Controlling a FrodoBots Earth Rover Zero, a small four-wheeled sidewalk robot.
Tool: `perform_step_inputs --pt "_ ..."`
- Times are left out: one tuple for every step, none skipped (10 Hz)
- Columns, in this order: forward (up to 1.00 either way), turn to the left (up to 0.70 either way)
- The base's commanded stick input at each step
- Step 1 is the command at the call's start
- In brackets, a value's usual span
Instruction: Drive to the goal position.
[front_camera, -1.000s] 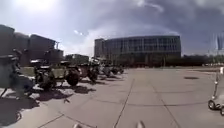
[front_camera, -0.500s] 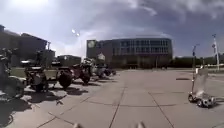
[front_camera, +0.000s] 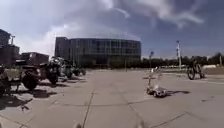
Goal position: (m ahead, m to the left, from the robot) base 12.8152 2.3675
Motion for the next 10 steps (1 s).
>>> perform_step_inputs --pt "0.12 -0.27" --pt "0.45 -0.16" --pt "0.70 -0.05" --pt "0.70 0.08" --pt "0.70 0.09" --pt "0.70 0.09" --pt "0.70 0.09" --pt "0.70 0.09" --pt "0.70 0.09" --pt "0.70 0.09"
